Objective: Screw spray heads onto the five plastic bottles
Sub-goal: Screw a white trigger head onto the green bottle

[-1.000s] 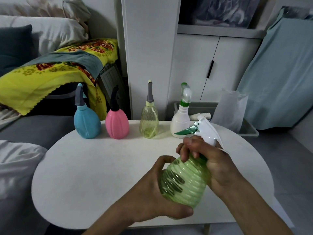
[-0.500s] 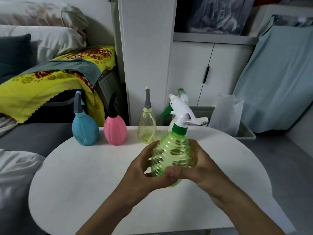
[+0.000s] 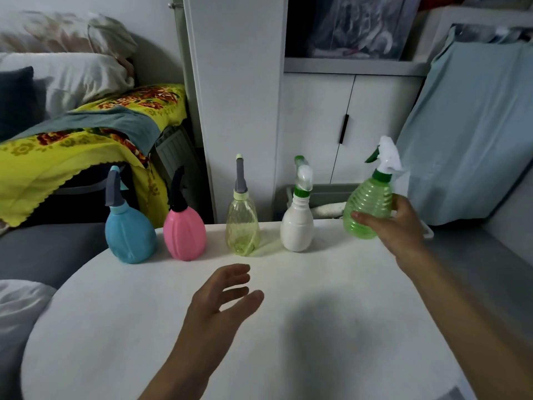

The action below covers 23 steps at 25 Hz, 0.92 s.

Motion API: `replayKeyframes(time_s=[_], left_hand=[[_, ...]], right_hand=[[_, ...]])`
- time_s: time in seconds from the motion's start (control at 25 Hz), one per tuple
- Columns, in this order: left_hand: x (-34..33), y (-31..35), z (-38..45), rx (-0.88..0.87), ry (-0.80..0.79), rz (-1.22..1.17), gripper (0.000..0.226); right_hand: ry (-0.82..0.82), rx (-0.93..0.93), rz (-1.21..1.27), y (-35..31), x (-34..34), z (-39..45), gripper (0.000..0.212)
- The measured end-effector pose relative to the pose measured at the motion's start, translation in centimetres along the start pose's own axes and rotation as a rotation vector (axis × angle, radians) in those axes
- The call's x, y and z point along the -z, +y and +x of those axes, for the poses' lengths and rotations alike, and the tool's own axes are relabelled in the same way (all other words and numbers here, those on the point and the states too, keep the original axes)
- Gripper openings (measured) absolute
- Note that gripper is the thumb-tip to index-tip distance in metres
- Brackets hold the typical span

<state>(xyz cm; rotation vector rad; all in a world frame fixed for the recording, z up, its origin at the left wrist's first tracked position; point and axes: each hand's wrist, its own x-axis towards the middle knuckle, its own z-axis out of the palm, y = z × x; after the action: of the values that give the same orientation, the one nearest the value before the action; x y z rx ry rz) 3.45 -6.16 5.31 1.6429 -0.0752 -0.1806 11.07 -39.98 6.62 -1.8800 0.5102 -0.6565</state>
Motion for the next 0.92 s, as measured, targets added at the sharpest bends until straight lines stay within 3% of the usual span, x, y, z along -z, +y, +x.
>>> replayKeyframes(time_s=[0.44, 0.64, 0.72, 0.84, 0.92], left_hand=[[-0.8, -1.5, 1.3, -0.017, 0.032, 0.084, 0.034], [2.3, 0.1, 5.0, -0.147, 0.324, 0.133, 0.040], [4.8, 0.6, 7.9, -0.223, 0.463, 0.208, 0.055], [7.2, -0.5, 11.4, -0.218, 0.602, 0.307, 0.072], [7.6, -1.8, 12.8, -0.183, 0.603, 0.350, 0.081]], right_hand=[[0.010, -0.016, -0.098, 8.3, -4.3, 1.7, 0.075], [-0.004, -0.007, -0.122, 7.1, -3.5, 0.6, 0.111], [0.064, 0.177, -0.118, 5.0, -2.3, -0.4, 0.109], [0.214, 0.556, -0.056, 0.3, -2.3, -2.6, 0.081], [0.239, 0.591, -0.029, -1.7, -4.3, -4.3, 0.071]])
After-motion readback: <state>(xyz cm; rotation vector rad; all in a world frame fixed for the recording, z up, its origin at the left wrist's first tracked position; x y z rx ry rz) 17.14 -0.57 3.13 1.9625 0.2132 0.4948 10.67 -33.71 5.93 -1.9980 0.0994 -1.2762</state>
